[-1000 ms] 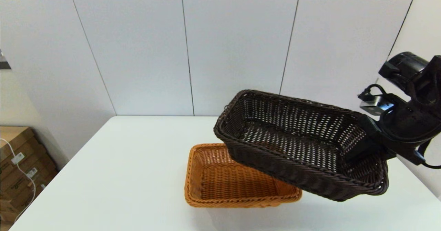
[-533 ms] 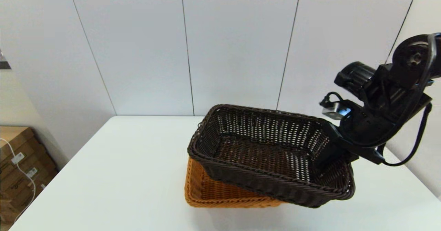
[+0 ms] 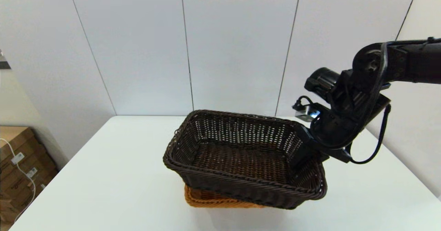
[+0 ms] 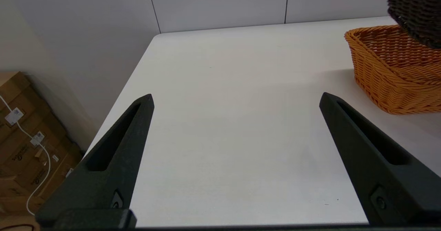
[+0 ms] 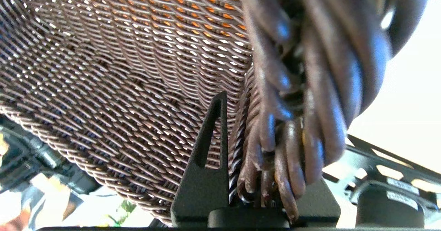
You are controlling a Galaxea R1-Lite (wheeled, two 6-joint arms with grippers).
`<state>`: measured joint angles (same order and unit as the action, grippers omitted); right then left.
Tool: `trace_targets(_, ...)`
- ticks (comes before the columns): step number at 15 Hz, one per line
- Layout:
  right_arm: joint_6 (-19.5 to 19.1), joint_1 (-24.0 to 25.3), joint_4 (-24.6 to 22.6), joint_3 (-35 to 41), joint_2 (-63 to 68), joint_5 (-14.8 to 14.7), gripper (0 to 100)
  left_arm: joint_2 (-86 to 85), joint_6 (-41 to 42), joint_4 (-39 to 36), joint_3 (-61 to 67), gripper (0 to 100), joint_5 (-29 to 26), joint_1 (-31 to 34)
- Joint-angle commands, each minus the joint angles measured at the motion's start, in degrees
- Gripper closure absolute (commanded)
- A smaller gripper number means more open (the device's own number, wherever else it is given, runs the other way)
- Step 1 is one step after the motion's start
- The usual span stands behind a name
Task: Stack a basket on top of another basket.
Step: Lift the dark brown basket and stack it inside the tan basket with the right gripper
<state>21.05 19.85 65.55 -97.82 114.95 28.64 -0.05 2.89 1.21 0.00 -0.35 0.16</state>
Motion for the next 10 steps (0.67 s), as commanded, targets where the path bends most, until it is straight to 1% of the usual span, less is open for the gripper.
trace_targets(1,-1.2,1.8,0.5,-4.2,5.0,0.3,100,0.0,0.0,0.0,0.0,0,0.0,0.0)
trace_targets(4,-3.9,2.5,0.5,-6.8,6.3,0.3,100,0.0,0.0,0.0,0.0,0,0.0,0.0)
trace_targets(7,-5.6,2.5,0.8,-9.9,8.5,0.1,100,0.0,0.0,0.0,0.0,0,0.0,0.0)
trace_targets(10,-9.2,2.5,1.1,-11.4,10.2,0.1,100,0.0,0.0,0.0,0.0,0,0.0,0.0)
